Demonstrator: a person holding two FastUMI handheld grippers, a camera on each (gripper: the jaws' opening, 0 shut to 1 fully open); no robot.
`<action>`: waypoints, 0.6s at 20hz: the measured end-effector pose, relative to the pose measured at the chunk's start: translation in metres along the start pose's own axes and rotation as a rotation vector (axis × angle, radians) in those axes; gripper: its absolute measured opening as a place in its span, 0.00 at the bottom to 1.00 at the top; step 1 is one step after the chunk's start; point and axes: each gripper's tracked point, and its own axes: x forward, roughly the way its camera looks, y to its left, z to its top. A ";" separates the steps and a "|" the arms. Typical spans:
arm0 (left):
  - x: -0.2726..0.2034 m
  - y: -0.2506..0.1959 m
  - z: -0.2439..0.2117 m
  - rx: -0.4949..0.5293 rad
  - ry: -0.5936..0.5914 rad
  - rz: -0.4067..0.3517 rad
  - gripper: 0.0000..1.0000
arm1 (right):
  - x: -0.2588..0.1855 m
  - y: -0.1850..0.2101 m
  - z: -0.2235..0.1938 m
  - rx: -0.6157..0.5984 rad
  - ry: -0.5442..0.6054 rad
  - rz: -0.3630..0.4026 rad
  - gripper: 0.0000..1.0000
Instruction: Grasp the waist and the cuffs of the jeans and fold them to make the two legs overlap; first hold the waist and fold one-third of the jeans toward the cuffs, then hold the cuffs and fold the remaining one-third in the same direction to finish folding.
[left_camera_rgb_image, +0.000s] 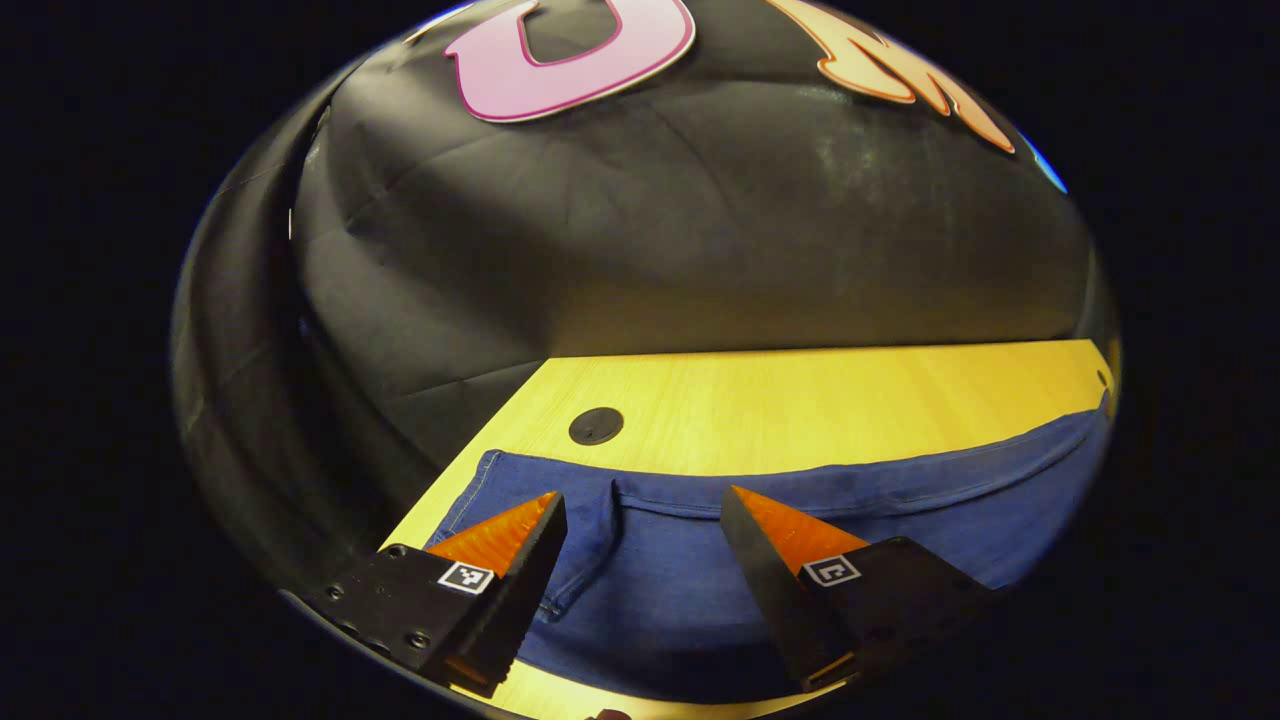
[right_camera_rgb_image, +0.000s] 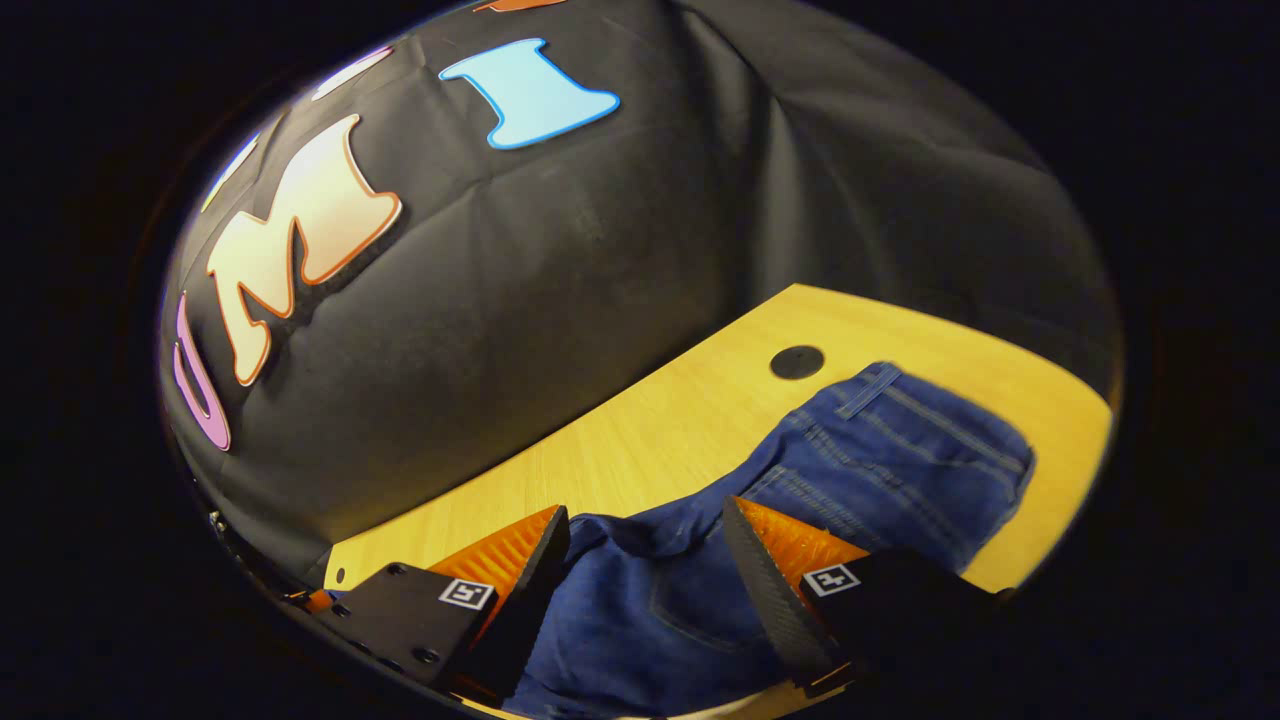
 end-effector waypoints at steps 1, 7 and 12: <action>-0.009 -0.003 0.004 -0.011 -0.005 -0.010 0.96 | -0.008 -0.010 0.008 -0.011 -0.002 -0.010 0.96; -0.075 -0.028 0.012 -0.050 -0.011 -0.071 0.96 | -0.046 -0.097 0.044 -0.071 0.002 -0.140 0.97; -0.112 -0.035 0.001 -0.018 0.008 -0.089 0.96 | -0.047 -0.167 0.030 -0.117 0.103 -0.244 0.92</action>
